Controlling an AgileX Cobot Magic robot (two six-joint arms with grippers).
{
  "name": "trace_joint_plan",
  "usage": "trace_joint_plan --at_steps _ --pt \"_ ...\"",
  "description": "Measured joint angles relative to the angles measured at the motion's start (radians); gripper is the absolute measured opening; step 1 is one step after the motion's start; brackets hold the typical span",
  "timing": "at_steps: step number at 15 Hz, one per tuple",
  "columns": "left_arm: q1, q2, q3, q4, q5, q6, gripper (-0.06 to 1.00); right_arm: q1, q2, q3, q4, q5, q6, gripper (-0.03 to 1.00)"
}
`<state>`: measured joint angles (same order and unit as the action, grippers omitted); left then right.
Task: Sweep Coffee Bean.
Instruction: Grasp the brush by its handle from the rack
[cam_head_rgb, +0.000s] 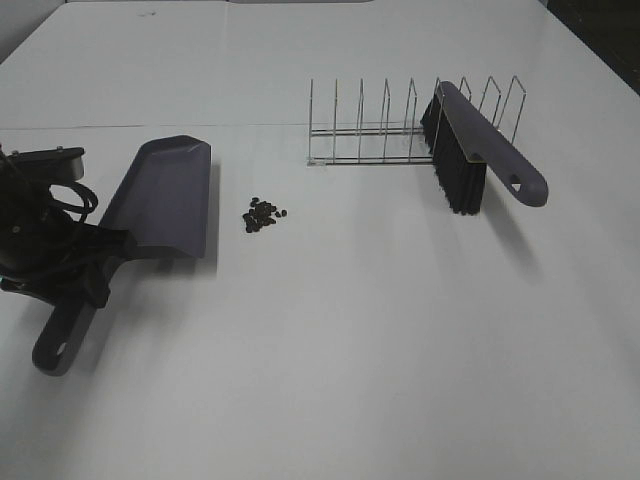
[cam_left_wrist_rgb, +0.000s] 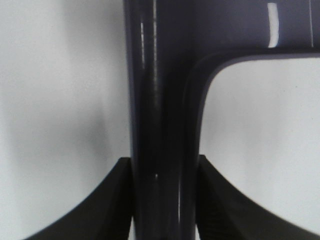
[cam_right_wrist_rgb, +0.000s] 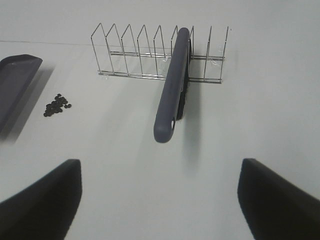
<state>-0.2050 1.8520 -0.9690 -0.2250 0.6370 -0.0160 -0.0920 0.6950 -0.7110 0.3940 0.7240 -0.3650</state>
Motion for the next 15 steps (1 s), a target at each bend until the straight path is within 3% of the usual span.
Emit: trace_joint_plan --at_steps 2,7,10,11,15 --pt "0.000 0.000 0.000 0.001 0.000 0.000 0.34 0.000 0.262 -0.223 0.014 0.023 -0.044 0.75" --pt "0.000 0.000 0.000 0.001 0.000 0.000 0.34 0.000 0.645 -0.547 0.021 0.165 0.006 0.75" --pt "0.000 0.000 0.000 0.001 0.000 0.000 0.34 0.000 0.817 -0.702 0.023 0.239 0.045 0.69" --pt "0.000 0.000 0.000 0.001 -0.010 0.000 0.34 0.016 0.936 -0.830 -0.003 0.268 0.062 0.64" --pt "0.000 0.000 0.000 0.001 -0.021 0.000 0.34 0.142 1.138 -1.043 -0.200 0.305 0.189 0.63"
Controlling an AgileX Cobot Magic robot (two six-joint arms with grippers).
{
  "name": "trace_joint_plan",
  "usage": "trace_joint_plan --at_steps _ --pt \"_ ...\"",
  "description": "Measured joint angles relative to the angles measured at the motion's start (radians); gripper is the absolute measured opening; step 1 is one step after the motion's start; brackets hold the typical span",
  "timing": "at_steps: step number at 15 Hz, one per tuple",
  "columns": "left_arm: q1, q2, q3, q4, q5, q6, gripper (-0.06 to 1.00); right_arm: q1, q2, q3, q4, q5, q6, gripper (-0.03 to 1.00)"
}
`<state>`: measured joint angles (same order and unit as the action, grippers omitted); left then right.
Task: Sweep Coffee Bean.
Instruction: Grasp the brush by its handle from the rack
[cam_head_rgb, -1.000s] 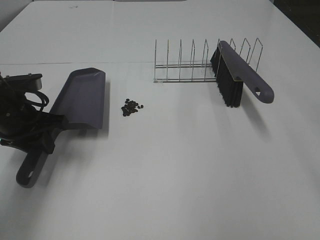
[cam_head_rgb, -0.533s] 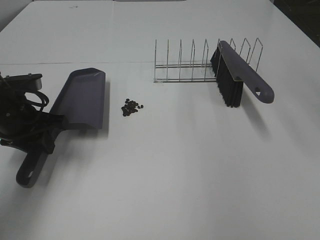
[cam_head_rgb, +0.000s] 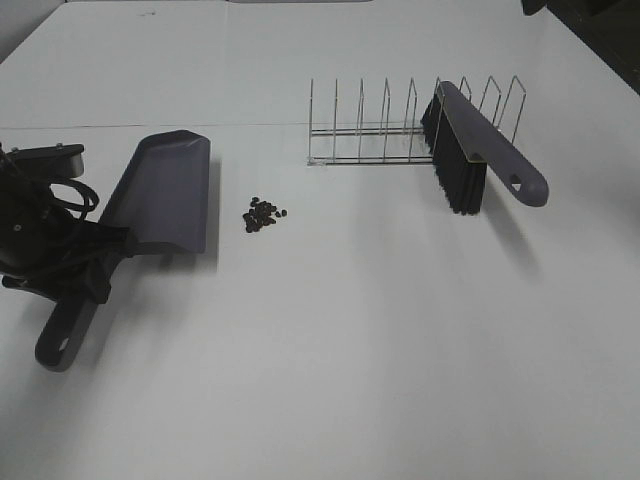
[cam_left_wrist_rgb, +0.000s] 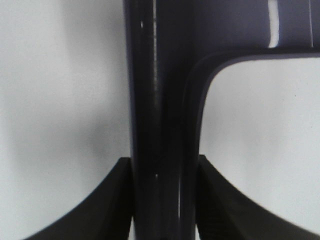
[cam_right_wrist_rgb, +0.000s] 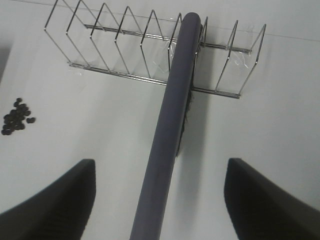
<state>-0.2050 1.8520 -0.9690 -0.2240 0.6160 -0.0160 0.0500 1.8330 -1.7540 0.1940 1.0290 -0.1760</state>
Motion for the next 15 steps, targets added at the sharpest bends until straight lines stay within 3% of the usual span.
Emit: trace_joint_plan --at_steps 9,15 --pt "0.000 0.000 0.000 0.000 0.000 -0.002 0.34 0.051 0.379 -0.349 -0.053 0.132 0.067 0.61" --pt "0.000 0.000 0.000 0.000 -0.002 -0.002 0.34 0.051 0.521 -0.371 -0.064 0.064 0.081 0.60"
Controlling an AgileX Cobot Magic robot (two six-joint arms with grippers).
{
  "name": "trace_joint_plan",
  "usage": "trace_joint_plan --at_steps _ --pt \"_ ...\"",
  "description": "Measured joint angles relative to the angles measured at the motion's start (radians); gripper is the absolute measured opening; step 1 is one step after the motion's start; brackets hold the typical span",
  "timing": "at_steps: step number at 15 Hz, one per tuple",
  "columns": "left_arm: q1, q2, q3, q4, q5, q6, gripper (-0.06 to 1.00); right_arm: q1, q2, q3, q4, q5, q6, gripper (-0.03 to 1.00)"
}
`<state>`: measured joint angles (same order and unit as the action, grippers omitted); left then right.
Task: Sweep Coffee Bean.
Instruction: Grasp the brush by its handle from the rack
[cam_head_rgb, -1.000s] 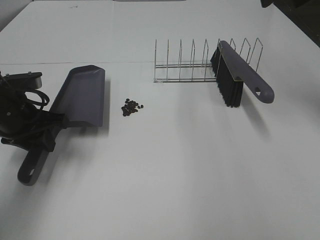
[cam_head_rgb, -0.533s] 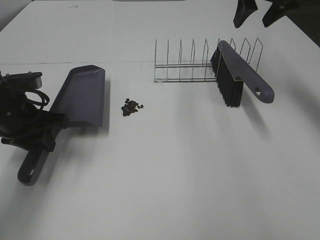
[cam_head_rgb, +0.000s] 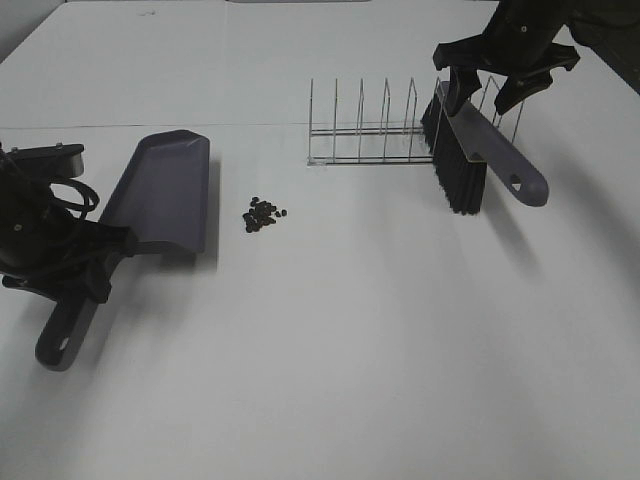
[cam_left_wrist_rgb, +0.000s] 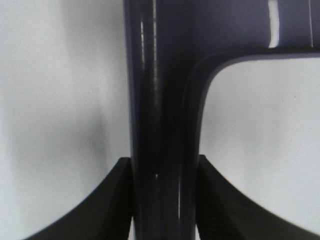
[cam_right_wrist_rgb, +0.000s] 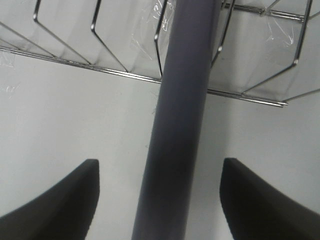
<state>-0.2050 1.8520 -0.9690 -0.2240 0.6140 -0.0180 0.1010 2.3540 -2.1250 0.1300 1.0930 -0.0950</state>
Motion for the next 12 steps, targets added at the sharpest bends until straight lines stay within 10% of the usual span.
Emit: trace_joint_plan --at_steps 12 --pt "0.000 0.000 0.000 0.000 -0.002 0.000 0.34 0.000 0.132 -0.008 -0.043 -0.134 0.000 0.52"
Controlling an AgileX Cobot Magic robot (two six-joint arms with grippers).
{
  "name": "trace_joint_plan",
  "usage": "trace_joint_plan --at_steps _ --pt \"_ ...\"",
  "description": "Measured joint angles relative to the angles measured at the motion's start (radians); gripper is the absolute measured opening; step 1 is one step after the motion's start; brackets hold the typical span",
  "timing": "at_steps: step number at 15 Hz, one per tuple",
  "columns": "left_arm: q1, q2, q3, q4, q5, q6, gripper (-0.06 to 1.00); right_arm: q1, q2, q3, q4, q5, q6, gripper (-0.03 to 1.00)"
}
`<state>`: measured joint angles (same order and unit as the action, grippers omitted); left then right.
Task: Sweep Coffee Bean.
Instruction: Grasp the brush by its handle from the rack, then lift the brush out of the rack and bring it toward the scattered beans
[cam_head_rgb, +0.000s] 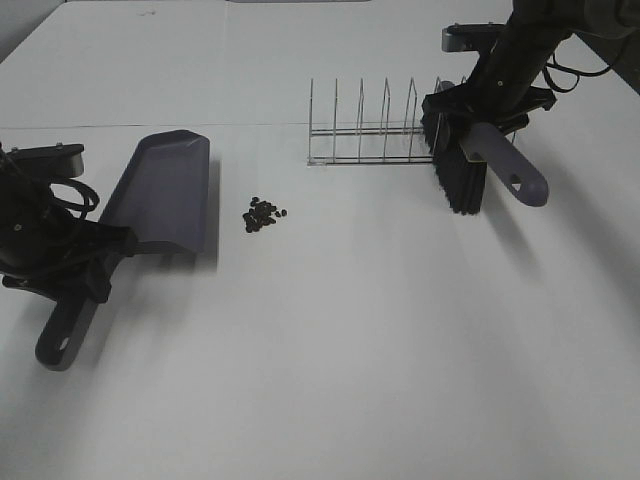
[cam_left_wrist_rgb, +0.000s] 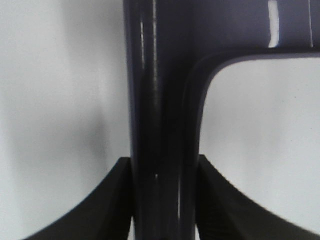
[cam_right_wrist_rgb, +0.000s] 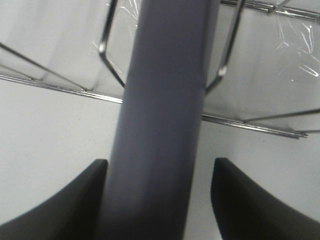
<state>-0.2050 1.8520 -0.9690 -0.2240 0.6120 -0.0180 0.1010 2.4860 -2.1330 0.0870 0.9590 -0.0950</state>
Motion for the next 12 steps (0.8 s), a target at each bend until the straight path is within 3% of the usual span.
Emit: trace_joint_plan --at_steps 7,8,9,12 --pt "0.000 0.000 0.000 0.000 0.000 0.000 0.34 0.002 0.003 -0.042 0.001 0.046 0.000 0.50" --pt "0.000 0.000 0.000 0.000 0.000 0.000 0.34 0.003 0.008 -0.114 0.001 0.096 0.000 0.45" --pt "0.000 0.000 0.000 0.000 0.000 0.000 0.34 0.003 0.008 -0.161 -0.012 0.147 0.005 0.33" --pt "0.000 0.000 0.000 0.000 0.000 0.000 0.34 0.001 0.009 -0.292 -0.012 0.250 0.018 0.31"
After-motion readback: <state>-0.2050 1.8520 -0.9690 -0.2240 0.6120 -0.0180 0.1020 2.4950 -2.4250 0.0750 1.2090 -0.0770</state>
